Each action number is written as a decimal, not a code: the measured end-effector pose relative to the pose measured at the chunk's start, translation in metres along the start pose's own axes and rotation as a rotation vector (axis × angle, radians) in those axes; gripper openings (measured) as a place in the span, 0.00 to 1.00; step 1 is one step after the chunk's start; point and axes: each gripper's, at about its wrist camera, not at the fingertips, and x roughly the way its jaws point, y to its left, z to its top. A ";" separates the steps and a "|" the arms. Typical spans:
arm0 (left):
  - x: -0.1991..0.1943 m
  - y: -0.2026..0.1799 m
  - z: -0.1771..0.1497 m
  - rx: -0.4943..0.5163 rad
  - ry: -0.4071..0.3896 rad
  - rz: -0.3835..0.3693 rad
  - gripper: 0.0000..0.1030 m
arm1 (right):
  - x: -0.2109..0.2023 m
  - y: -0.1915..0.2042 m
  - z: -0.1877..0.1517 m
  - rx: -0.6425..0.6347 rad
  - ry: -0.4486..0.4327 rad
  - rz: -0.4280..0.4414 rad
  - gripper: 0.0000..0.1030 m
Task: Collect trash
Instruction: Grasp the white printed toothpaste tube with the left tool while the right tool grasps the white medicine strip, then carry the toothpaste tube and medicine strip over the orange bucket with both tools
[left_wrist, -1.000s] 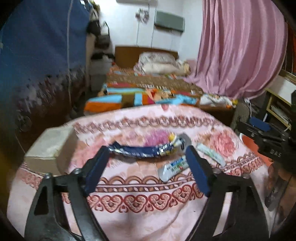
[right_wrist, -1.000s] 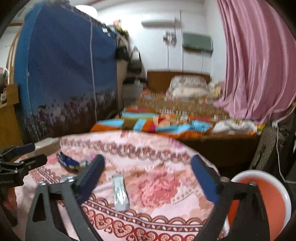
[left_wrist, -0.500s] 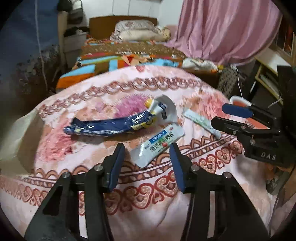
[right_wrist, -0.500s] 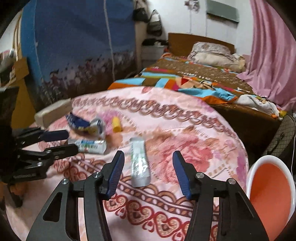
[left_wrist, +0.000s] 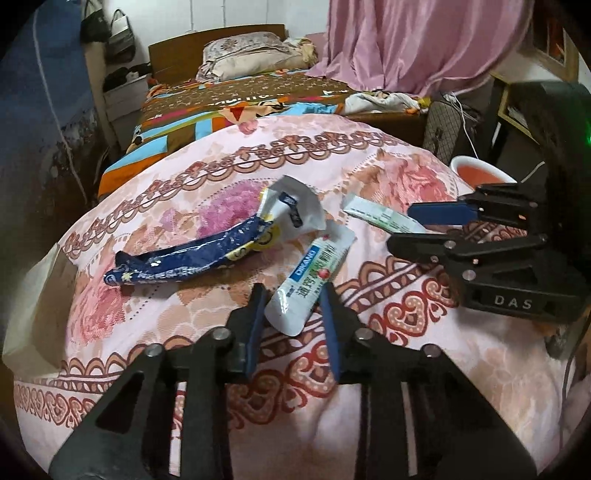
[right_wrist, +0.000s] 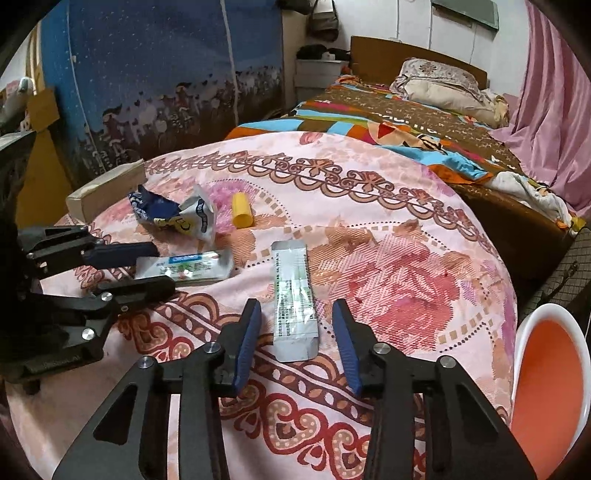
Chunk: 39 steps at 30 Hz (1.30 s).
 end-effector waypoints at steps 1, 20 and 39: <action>0.000 -0.002 0.000 0.006 0.001 0.000 0.07 | 0.000 0.000 0.000 -0.003 0.001 0.003 0.31; -0.030 -0.002 -0.002 -0.019 -0.160 0.021 0.03 | -0.039 0.012 -0.004 -0.050 -0.214 -0.051 0.20; -0.101 -0.024 -0.021 -0.211 -0.578 0.080 0.03 | -0.123 0.023 -0.027 -0.032 -0.749 -0.207 0.20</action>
